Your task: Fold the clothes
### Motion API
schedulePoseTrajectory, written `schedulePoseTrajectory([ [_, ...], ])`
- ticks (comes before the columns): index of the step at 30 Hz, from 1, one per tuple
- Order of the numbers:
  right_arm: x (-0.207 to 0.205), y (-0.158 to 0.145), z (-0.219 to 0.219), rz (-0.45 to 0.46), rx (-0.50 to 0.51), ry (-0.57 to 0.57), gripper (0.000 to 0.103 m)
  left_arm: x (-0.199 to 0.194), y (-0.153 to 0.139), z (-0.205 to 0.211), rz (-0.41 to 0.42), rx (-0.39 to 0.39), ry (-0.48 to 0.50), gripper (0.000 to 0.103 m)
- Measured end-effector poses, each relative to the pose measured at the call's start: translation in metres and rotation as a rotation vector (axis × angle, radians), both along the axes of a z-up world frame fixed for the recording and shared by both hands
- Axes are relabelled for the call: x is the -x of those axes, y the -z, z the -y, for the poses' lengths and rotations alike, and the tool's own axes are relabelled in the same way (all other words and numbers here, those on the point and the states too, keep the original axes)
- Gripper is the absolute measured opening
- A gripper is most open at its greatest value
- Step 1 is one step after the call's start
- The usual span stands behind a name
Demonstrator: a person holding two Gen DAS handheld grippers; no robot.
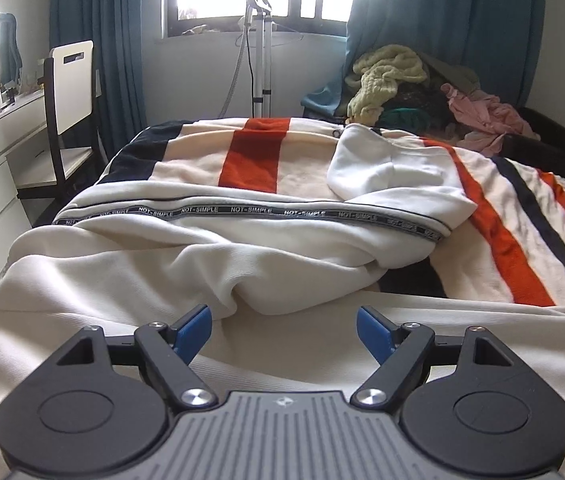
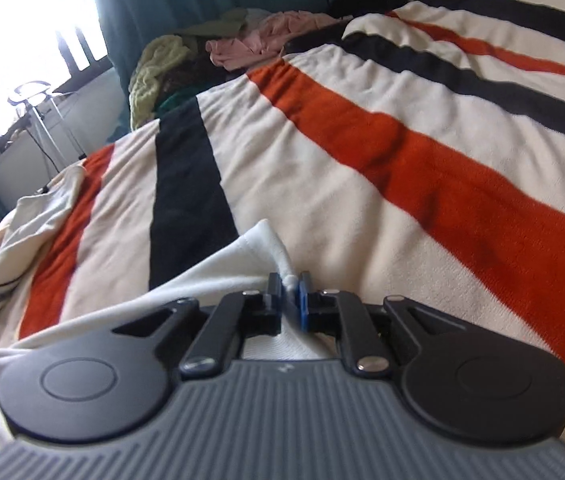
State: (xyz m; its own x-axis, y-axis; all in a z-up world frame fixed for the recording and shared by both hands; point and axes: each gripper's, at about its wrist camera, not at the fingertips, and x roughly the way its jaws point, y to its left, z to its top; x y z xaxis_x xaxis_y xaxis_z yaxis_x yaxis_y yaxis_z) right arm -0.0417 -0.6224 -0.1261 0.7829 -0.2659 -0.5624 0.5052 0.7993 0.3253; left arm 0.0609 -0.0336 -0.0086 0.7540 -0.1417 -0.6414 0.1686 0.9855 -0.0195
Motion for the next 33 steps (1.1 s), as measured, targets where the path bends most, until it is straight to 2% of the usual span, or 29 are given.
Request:
schedulePoseTrajectory([
  [2, 0.004, -0.015, -0.009, 0.017, 0.025, 0.014, 0.021, 0.008, -0.007, 0.000, 0.014, 0.004, 0.019, 0.081],
  [3, 0.005, -0.023, -0.013, 0.019, 0.037, 0.024, 0.032, 0.013, -0.011, 0.001, 0.023, 0.007, 0.035, 0.081],
  [4, 0.006, -0.031, -0.018, 0.020, 0.043, 0.026, 0.052, 0.018, -0.015, 0.002, 0.035, 0.011, 0.052, 0.081],
  [5, 0.008, -0.040, -0.023, 0.021, 0.047, 0.026, 0.062, 0.024, -0.018, 0.003, 0.049, 0.015, 0.069, 0.082],
  [6, 0.010, -0.049, -0.030, 0.037, 0.050, 0.018, 0.067, 0.027, -0.020, 0.005, 0.055, 0.013, 0.079, 0.083],
  [9, 0.016, -0.080, -0.056, 0.095, 0.055, -0.023, 0.067, 0.032, -0.024, 0.013, 0.056, 0.005, 0.099, 0.083],
  [14, 0.021, -0.141, -0.121, 0.204, -0.049, -0.048, 0.067, 0.021, -0.020, 0.032, 0.021, 0.010, 0.161, 0.084],
  [18, 0.022, -0.163, -0.177, 0.339, -0.181, -0.041, 0.067, 0.000, -0.003, 0.059, -0.008, -0.060, 0.167, 0.084],
  [21, 0.024, -0.148, -0.207, 0.391, -0.212, -0.044, 0.067, -0.013, 0.007, 0.085, 0.008, -0.135, 0.218, 0.084],
  [22, 0.023, -0.138, -0.214, 0.395, -0.191, -0.050, 0.067, -0.018, 0.011, 0.096, 0.018, -0.165, 0.246, 0.084],
  [23, 0.021, -0.125, -0.219, 0.373, -0.163, -0.050, 0.066, -0.023, 0.015, 0.107, 0.029, -0.197, 0.275, 0.087],
  [25, 0.015, -0.106, -0.215, 0.278, -0.189, -0.004, 0.067, -0.037, 0.027, 0.131, 0.052, -0.255, 0.335, 0.091],
  [26, 0.013, -0.098, -0.211, 0.266, -0.206, 0.013, 0.067, -0.046, 0.033, 0.143, 0.064, -0.280, 0.361, 0.091],
  [29, 0.011, -0.091, -0.202, 0.284, -0.214, 0.069, 0.067, -0.076, 0.053, 0.184, 0.120, -0.363, 0.405, 0.091],
  [33, 0.005, -0.079, -0.210, 0.298, -0.147, 0.138, 0.067, -0.122, 0.079, 0.238, 0.176, -0.433, 0.448, 0.092],
])
